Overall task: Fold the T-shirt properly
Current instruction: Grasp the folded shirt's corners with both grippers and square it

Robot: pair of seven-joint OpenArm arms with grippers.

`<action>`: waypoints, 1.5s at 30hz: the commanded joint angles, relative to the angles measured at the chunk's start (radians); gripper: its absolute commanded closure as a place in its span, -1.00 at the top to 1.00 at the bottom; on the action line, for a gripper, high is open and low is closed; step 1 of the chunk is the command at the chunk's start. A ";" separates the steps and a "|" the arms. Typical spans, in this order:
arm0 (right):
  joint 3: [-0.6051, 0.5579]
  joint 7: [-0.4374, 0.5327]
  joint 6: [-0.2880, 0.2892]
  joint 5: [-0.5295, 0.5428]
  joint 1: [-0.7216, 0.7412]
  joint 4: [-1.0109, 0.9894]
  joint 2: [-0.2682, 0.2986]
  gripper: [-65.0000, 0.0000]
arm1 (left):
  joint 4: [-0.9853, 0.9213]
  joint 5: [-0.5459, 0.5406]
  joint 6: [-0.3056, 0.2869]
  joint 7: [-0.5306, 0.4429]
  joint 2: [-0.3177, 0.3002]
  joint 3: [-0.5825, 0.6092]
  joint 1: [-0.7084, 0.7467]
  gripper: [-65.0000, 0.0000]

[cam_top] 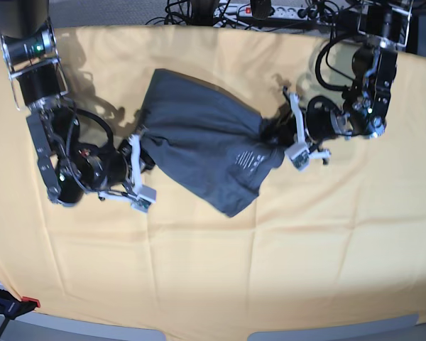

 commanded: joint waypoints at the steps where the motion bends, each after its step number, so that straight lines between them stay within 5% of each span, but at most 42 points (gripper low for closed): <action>1: 0.008 0.024 0.002 0.018 -0.005 0.033 0.032 -1.00 | -0.033 0.037 0.015 -0.009 0.002 -0.006 -0.039 -1.00; 8: 0.008 0.060 0.002 0.014 -0.187 0.124 0.128 -1.00 | -0.341 0.127 0.014 -0.163 0.100 0.005 -0.229 -1.00; 14: 0.009 0.068 -0.069 0.012 -0.291 0.245 0.146 -1.00 | -0.406 0.250 0.015 -0.269 0.169 0.144 -0.344 -1.00; 21: 0.016 0.121 -0.172 -0.221 -0.330 0.377 0.166 -1.00 | -0.405 0.378 0.014 -0.263 0.156 0.267 -0.460 -1.00; 26: 0.081 0.166 -0.303 -0.354 -0.330 0.378 0.169 -1.00 | -0.378 0.182 0.004 -0.195 0.042 0.255 -0.507 -1.00; 29: 0.158 0.220 -0.311 -0.347 -0.327 0.378 0.169 -1.00 | -0.315 -0.017 0.004 -0.085 0.003 0.206 -0.505 -1.00; 32: 0.255 0.263 -0.234 -0.219 -0.328 0.391 0.168 -1.00 | -0.253 -0.271 0.004 0.040 -0.001 0.128 -0.498 -1.00; 37: 0.371 0.195 0.002 0.168 -0.331 0.410 0.131 -1.00 | -0.221 -0.626 0.004 0.302 0.040 0.036 -0.475 -1.00; 41: 0.373 0.101 0.002 0.332 -0.330 0.409 0.090 -1.00 | -0.221 -0.701 0.004 0.423 0.116 0.039 -0.435 -1.00; 45: 0.372 0.099 0.002 0.328 -0.355 0.406 0.040 -1.00 | -0.221 -0.774 0.004 0.495 0.175 0.039 -0.364 -1.00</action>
